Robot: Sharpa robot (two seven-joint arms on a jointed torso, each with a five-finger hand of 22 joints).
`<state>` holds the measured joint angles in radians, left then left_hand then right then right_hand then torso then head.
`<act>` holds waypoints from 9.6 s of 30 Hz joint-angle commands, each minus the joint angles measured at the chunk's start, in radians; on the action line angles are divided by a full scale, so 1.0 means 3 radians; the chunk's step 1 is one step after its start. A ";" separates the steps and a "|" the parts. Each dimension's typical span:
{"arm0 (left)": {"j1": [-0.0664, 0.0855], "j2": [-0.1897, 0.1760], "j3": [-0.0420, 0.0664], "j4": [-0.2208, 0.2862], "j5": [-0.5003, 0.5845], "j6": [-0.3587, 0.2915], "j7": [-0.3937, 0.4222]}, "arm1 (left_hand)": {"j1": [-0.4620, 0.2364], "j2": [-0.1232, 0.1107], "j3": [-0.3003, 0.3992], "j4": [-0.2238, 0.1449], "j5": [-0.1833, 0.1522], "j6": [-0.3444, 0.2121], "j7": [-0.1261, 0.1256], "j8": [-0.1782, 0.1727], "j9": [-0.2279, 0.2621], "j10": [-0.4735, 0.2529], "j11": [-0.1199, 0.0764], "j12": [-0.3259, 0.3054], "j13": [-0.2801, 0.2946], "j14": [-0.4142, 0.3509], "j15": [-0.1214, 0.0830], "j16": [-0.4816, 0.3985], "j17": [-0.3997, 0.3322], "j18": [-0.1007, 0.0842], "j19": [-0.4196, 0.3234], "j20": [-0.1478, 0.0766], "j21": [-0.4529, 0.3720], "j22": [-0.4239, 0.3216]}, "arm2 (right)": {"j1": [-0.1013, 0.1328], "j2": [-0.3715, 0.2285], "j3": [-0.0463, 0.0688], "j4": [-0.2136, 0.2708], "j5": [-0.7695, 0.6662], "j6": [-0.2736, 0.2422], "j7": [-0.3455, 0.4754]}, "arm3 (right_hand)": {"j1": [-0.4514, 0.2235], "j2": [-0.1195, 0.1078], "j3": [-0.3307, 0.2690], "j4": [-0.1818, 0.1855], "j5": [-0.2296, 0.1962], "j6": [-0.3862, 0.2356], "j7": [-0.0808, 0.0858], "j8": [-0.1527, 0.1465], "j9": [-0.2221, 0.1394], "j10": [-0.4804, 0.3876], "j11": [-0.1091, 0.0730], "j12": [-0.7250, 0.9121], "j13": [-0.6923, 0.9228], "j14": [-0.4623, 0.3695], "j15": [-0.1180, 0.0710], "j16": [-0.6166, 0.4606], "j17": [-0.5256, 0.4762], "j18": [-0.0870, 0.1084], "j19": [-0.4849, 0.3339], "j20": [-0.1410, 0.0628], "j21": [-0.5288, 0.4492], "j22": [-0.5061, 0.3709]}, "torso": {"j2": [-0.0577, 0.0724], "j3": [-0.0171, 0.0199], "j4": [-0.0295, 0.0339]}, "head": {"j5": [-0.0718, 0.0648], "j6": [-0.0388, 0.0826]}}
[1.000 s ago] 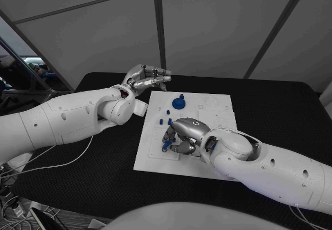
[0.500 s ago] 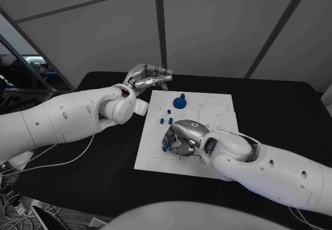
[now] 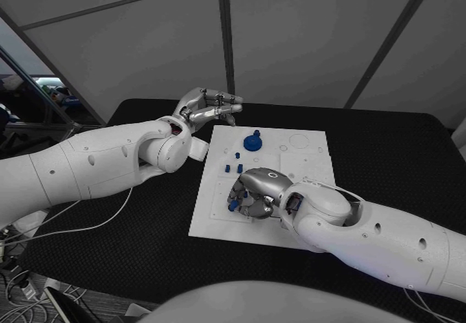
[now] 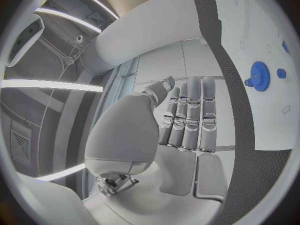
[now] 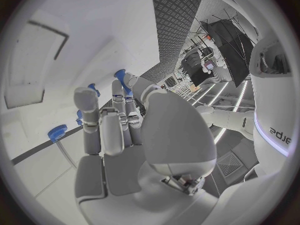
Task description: Assemble the parts on the task board
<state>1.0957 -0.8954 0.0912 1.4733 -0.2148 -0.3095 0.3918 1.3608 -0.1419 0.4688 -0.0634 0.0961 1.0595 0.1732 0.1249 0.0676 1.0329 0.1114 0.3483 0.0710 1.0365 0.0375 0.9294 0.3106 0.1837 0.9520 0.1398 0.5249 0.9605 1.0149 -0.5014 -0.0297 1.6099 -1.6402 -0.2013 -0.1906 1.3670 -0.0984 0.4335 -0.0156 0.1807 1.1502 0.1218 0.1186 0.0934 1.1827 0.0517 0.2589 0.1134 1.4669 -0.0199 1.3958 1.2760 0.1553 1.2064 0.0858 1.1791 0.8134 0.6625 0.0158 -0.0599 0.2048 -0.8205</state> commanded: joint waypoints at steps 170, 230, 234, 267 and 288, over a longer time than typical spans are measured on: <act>-0.0016 -0.0059 -0.0011 0.0006 0.0005 0.0069 -0.0051 | 0.0002 0.0050 -0.0042 -0.0014 -0.0004 -0.0020 -0.0005 0.0005 0.0000 -0.0042 0.0005 0.0054 -0.0005 -0.0001 0.0015 -0.0019 -0.0019 -0.0003 0.0029 0.0013 -0.0050 -0.0033 | -0.0173 -0.1102 0.0094 0.0769 0.1229 -0.0832 -0.1174 | -0.0133 0.0062 -0.1812 0.1016 0.1634 -0.0507 -0.0154 0.0856 0.1039 0.0544 -0.0171 0.3314 0.3687 0.0309 -0.0143 0.0506 0.0816 -0.0175 0.0353 -0.0122 0.0396 0.0725 | -0.0092 -0.0013 -0.0120 | -0.0388 0.0037; -0.0016 -0.0056 -0.0011 -0.0011 0.0005 0.0087 -0.0061 | 0.0004 0.0052 -0.0044 -0.0018 -0.0005 -0.0027 0.0001 0.0004 -0.0002 -0.0051 0.0009 0.0059 -0.0007 -0.0004 0.0016 -0.0022 -0.0023 -0.0005 0.0033 0.0012 -0.0054 -0.0036 | -0.0173 -0.1029 0.0094 0.0692 0.1083 -0.0610 -0.1080 | -0.0146 0.0197 -0.1738 0.0693 0.0018 -0.0435 -0.0205 0.0994 0.1199 0.0561 -0.0210 0.3252 0.3690 0.0296 -0.0175 0.0470 0.0758 -0.0161 0.0317 -0.0149 0.0320 0.0649 | -0.0097 -0.0009 -0.0123 | -0.0367 0.0018; -0.0016 -0.0056 -0.0011 -0.0010 0.0005 0.0087 -0.0063 | 0.0000 0.0055 -0.0045 -0.0015 -0.0005 -0.0031 0.0003 0.0003 -0.0003 -0.0054 0.0011 0.0060 -0.0007 -0.0004 0.0018 -0.0023 -0.0025 -0.0006 0.0033 0.0013 -0.0056 -0.0038 | -0.0173 -0.0999 0.0094 0.0643 0.1078 -0.0606 -0.1095 | -0.0122 0.0236 -0.1722 0.0686 0.0009 -0.0421 -0.0214 0.1005 0.1204 0.0582 -0.0217 0.3275 0.3714 0.0297 -0.0180 0.0472 0.0763 -0.0164 0.0325 -0.0154 0.0328 0.0664 | -0.0094 -0.0009 -0.0124 | -0.0366 0.0015; -0.0023 -0.0052 -0.0011 -0.0025 0.0005 0.0095 -0.0063 | -0.0004 0.0060 -0.0045 -0.0012 -0.0005 -0.0033 0.0004 0.0003 -0.0003 -0.0057 0.0012 0.0062 -0.0008 -0.0004 0.0019 -0.0024 -0.0026 -0.0007 0.0034 0.0013 -0.0059 -0.0040 | -0.0159 -0.1358 0.0149 0.0805 0.1141 -0.0933 -0.0620 | -0.0035 0.0281 -0.1728 0.0633 0.0121 -0.0555 -0.0156 0.0856 0.1124 0.0568 -0.0179 0.3227 0.3691 0.0294 -0.0157 0.0464 0.0751 -0.0161 0.0304 -0.0148 0.0300 0.0628 | -0.0107 -0.0011 -0.0132 | -0.0397 0.0038; -0.0033 -0.0040 -0.0011 -0.0029 0.0005 0.0092 -0.0053 | -0.0009 0.0062 -0.0048 -0.0008 -0.0006 -0.0035 0.0005 0.0002 -0.0003 -0.0059 0.0013 0.0064 -0.0008 -0.0004 0.0021 -0.0024 -0.0027 -0.0007 0.0034 0.0014 -0.0061 -0.0042 | -0.0145 -0.1718 0.0206 0.0661 0.0515 -0.0492 -0.0915 | -0.0132 0.0268 -0.1810 0.0742 0.0185 -0.0349 -0.0146 0.0589 0.0896 0.0596 -0.0164 0.3158 0.3650 0.0288 -0.0137 0.0450 0.0729 -0.0160 0.0314 -0.0116 0.0303 0.0650 | -0.0099 -0.0006 -0.0128 | -0.0540 0.0049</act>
<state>1.0852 -0.9087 0.0871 1.4641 -0.2145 -0.2911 0.3697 1.3608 -0.1339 0.4592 -0.0650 0.0961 1.0558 0.1768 0.1249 0.0676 1.0224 0.1147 0.3631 0.0698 1.0365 0.0375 0.9257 0.3035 0.1837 0.9555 0.1433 0.5133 0.9492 0.9719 -1.0237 0.0318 1.8112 -1.4339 -0.3932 -0.4412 1.3368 -0.0182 -0.1105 0.2005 0.2303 1.0392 0.0785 0.3007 0.3635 1.3560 0.0003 1.2100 1.2090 1.4667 -0.0659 1.5354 1.3081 0.1084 1.3008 0.0448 1.2722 1.0076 0.6327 0.0144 -0.1010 0.0435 -0.8039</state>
